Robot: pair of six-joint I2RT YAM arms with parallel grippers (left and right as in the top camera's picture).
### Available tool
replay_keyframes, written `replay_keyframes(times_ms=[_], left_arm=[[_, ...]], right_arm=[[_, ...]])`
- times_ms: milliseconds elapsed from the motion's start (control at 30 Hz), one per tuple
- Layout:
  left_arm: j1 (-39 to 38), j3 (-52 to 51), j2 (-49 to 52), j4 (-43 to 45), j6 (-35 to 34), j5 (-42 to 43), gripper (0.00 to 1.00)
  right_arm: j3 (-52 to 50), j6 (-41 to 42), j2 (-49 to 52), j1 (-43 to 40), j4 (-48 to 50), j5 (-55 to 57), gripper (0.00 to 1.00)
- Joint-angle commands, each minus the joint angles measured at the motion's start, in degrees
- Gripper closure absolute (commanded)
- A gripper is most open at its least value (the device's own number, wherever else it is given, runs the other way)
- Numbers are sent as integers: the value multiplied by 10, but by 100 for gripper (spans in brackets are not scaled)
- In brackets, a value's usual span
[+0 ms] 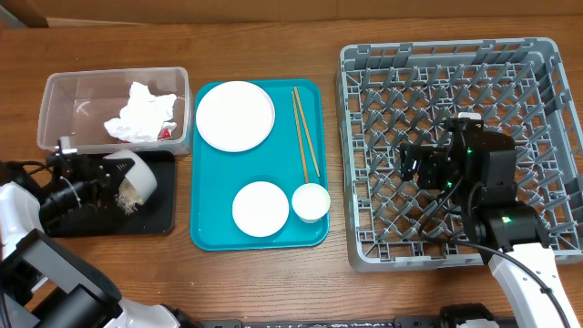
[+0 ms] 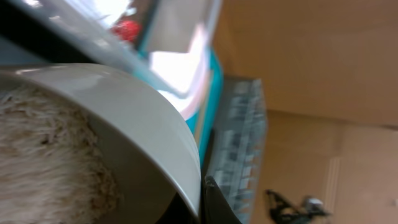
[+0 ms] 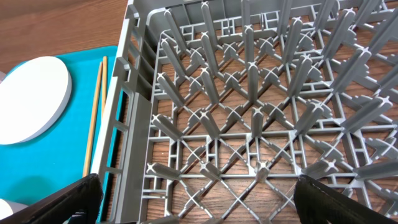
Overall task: Sort waste into correct bins and load items into the dishwasher
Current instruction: 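Carry the rice bowl left and tip rice onto the black tray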
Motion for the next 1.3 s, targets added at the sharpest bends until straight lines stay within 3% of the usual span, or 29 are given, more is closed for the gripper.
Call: replay_keyframes(times_ms=[0,467,667,767,867,967,1033,1167,1267], left_arm=[[24,0,3,0,-35,137,96],[82,0,3,28,-153,170,96],[82,0,3,42,-169,183,96],[82,0,3,86,-217,154,96],[81,0,3,93,-229,205,96],[81,0,3,153,-285,187,96],[77,0,3,157,-287,199,96],[59,0,3,137,-278,86,96],[41,0,2,139,-254,105,96]], right_arm=[[15,2,0,-2,2,-2,0],[15,2,0,-2,2,-2,0],[15,2,0,-2,2,-1,0],[15,2,0,-2,2,-1,0],[15,2,0,-2,2,-1,0],[15,2,0,-2,4,-1,0],[15,2,0,-2,4,-1,0],[15,2,0,-2,4,-1,0],[15,2,0,-2,4,-1,0]])
